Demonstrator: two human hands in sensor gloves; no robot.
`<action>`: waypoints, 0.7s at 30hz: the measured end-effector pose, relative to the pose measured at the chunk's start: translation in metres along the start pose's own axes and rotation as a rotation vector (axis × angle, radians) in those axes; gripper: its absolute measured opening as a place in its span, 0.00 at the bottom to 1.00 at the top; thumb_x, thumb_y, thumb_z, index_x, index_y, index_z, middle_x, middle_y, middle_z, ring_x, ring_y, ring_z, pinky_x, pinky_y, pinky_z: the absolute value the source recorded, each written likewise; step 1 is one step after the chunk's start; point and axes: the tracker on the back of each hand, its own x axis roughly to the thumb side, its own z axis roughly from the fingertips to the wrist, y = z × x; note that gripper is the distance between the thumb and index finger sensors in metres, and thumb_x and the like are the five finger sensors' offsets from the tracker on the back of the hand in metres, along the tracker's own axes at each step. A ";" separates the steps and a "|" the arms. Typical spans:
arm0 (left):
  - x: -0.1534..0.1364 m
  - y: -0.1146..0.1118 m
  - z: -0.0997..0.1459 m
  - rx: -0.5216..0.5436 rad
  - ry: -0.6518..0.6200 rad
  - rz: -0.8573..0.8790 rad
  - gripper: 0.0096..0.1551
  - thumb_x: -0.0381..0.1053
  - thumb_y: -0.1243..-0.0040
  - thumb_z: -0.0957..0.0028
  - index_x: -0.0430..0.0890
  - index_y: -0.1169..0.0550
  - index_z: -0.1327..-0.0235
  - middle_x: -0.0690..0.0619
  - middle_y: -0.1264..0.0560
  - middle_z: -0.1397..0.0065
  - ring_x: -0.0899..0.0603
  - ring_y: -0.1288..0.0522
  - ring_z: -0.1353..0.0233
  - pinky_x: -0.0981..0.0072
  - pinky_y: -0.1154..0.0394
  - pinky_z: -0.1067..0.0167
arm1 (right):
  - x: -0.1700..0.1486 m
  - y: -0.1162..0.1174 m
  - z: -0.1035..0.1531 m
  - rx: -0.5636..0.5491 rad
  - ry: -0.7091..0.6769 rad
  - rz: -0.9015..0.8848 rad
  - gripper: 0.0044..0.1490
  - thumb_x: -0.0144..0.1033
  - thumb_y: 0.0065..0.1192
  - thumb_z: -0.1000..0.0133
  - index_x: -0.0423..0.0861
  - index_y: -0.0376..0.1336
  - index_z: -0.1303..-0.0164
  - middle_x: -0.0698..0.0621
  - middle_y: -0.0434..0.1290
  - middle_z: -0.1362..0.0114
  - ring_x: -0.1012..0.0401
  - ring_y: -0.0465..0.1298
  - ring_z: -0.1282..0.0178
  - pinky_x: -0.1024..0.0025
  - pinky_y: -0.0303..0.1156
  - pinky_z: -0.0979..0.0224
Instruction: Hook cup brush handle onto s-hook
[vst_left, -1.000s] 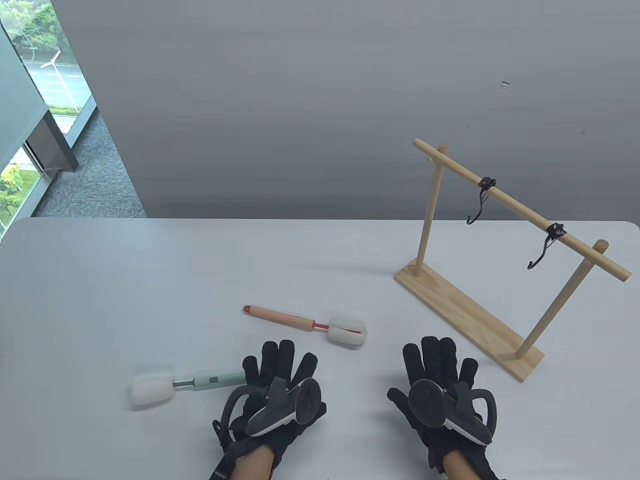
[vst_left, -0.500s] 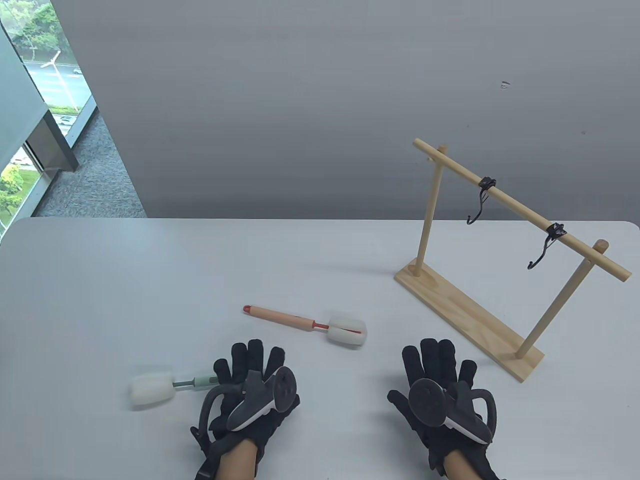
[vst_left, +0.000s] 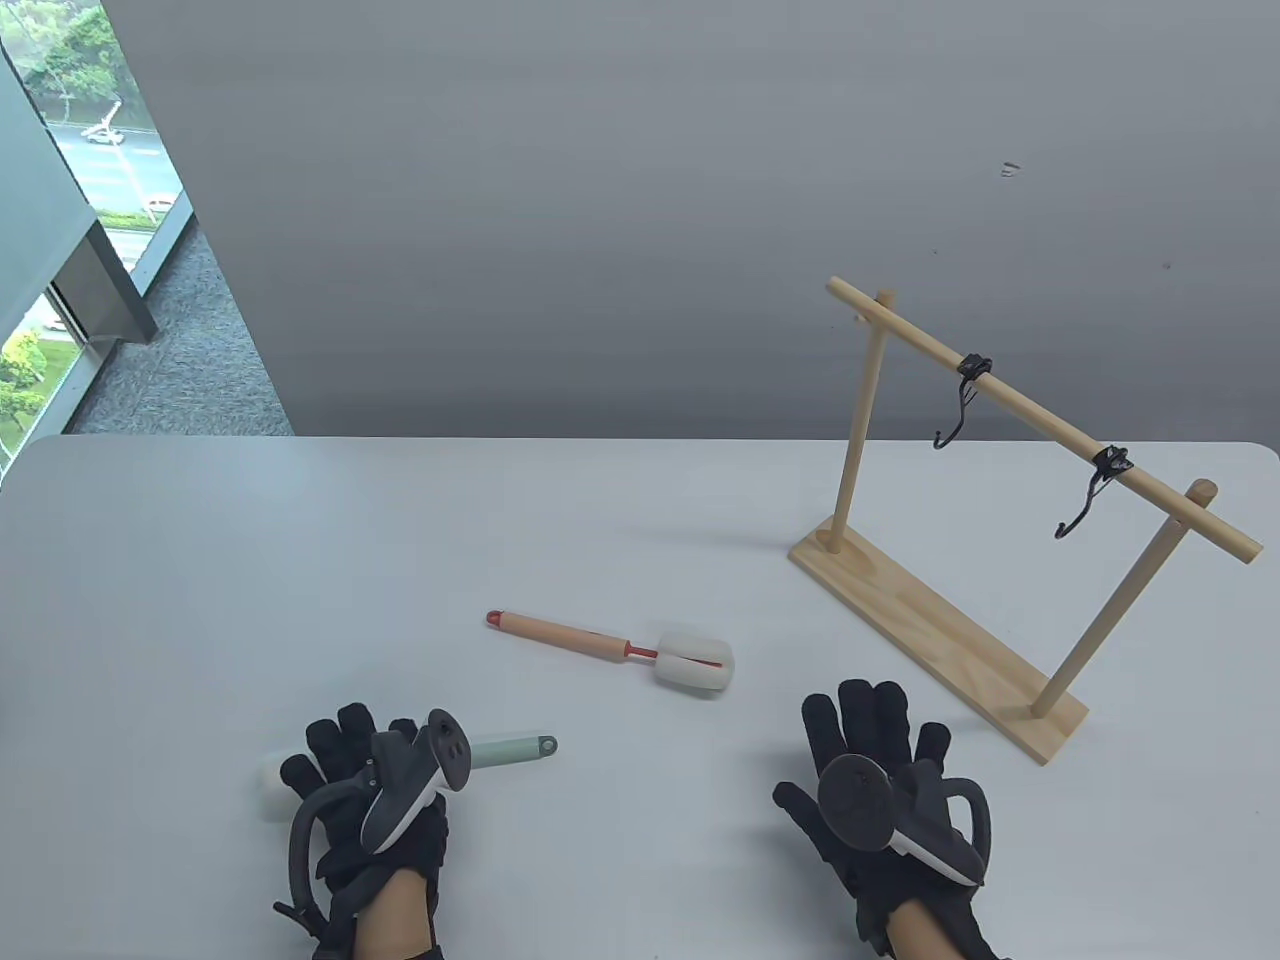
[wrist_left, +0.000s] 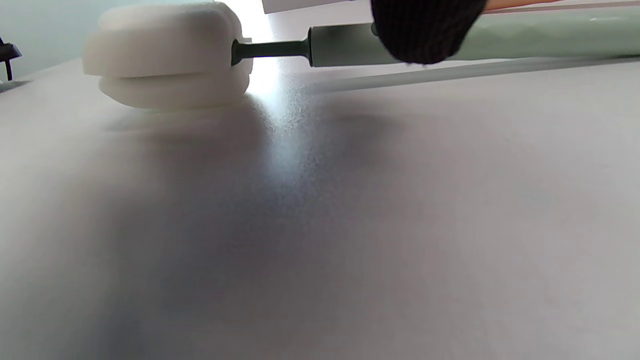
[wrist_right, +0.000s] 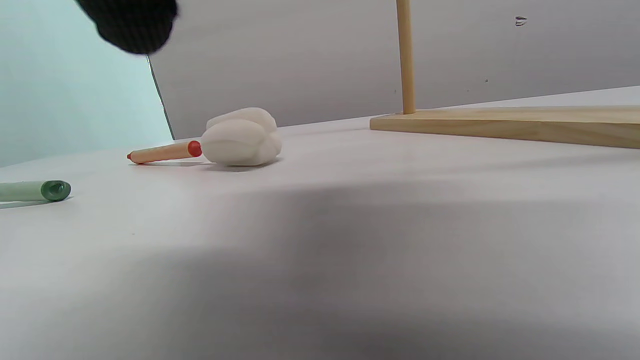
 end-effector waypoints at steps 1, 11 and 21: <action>0.003 0.000 0.000 0.016 -0.004 -0.025 0.45 0.59 0.42 0.54 0.58 0.45 0.23 0.39 0.62 0.16 0.27 0.61 0.16 0.25 0.61 0.30 | 0.000 0.000 0.000 0.000 0.000 -0.001 0.52 0.58 0.45 0.42 0.45 0.31 0.20 0.37 0.25 0.20 0.38 0.25 0.21 0.28 0.26 0.32; 0.029 -0.006 -0.008 0.073 0.020 -0.324 0.37 0.59 0.43 0.54 0.62 0.37 0.27 0.45 0.54 0.14 0.30 0.57 0.14 0.26 0.59 0.28 | -0.001 0.002 0.000 0.032 0.003 -0.003 0.52 0.58 0.45 0.42 0.45 0.31 0.20 0.37 0.25 0.19 0.38 0.25 0.21 0.28 0.25 0.32; 0.031 -0.009 -0.004 0.065 0.000 -0.375 0.31 0.57 0.41 0.55 0.64 0.31 0.34 0.47 0.49 0.14 0.32 0.54 0.13 0.26 0.60 0.28 | -0.003 0.002 0.000 0.038 0.020 -0.016 0.51 0.58 0.45 0.42 0.44 0.32 0.19 0.37 0.26 0.19 0.38 0.25 0.21 0.28 0.25 0.32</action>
